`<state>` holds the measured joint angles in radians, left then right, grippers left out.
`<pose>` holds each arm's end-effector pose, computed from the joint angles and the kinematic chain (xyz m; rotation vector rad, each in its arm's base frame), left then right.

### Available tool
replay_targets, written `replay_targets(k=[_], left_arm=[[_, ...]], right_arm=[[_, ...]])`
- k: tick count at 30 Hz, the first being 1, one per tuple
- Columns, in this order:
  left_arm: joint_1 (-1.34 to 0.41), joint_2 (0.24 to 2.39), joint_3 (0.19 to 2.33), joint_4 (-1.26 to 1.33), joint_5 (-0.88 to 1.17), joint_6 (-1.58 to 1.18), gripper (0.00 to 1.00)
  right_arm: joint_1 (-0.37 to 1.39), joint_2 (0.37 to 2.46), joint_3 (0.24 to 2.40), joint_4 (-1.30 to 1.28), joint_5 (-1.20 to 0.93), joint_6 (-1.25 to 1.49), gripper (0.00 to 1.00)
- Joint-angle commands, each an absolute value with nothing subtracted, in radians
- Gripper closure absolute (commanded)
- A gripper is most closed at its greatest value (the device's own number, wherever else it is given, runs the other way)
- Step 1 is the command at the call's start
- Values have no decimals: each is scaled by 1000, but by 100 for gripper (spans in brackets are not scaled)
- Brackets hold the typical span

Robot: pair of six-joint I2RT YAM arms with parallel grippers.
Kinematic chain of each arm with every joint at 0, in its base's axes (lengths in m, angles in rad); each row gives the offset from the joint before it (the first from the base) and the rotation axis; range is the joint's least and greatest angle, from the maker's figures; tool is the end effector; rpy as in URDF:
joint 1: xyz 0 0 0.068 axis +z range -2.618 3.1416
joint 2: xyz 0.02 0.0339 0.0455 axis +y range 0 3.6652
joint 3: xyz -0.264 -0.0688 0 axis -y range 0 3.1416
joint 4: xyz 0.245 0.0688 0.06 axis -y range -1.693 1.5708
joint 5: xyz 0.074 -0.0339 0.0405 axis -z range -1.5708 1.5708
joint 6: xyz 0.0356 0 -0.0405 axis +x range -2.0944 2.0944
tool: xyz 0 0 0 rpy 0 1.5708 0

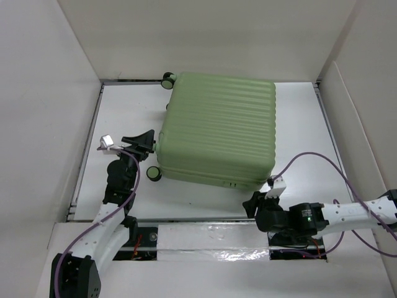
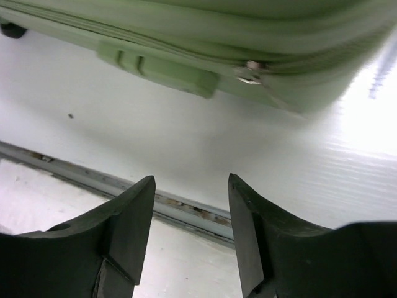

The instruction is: Pack the luggage

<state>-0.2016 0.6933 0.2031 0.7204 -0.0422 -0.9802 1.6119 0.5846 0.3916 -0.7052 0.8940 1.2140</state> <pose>0.1649 -0.0322 0.2448 -0.5685 1.2871 -0.9638 0.0231 0.1128 0.1958 -0.0702 2.1332 0.5681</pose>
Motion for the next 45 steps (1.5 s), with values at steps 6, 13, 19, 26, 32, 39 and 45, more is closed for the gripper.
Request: replay_targets(k=[6, 13, 19, 26, 32, 39, 45], left_arm=[[-219, 738, 273, 859, 9, -954, 100], [-219, 738, 238, 850, 21, -946, 100], [-219, 747, 233, 853, 32, -945, 100], [-219, 747, 219, 859, 37, -945, 100], [-219, 732, 216, 847, 35, -940, 100], [-219, 739, 216, 854, 38, -939, 100], [-219, 735, 218, 854, 34, -934, 100]], right_arm=[[1620, 637, 475, -917, 1106, 1404, 43], [1620, 666, 505, -878, 1316, 1280, 51], [1620, 649, 502, -792, 1358, 1164, 53], [1545, 601, 443, -573, 1303, 943, 56], [1362, 575, 370, -336, 1154, 710, 68], [1344, 563, 351, -360, 1126, 739, 57], [1364, 561, 361, -524, 1075, 900, 60]])
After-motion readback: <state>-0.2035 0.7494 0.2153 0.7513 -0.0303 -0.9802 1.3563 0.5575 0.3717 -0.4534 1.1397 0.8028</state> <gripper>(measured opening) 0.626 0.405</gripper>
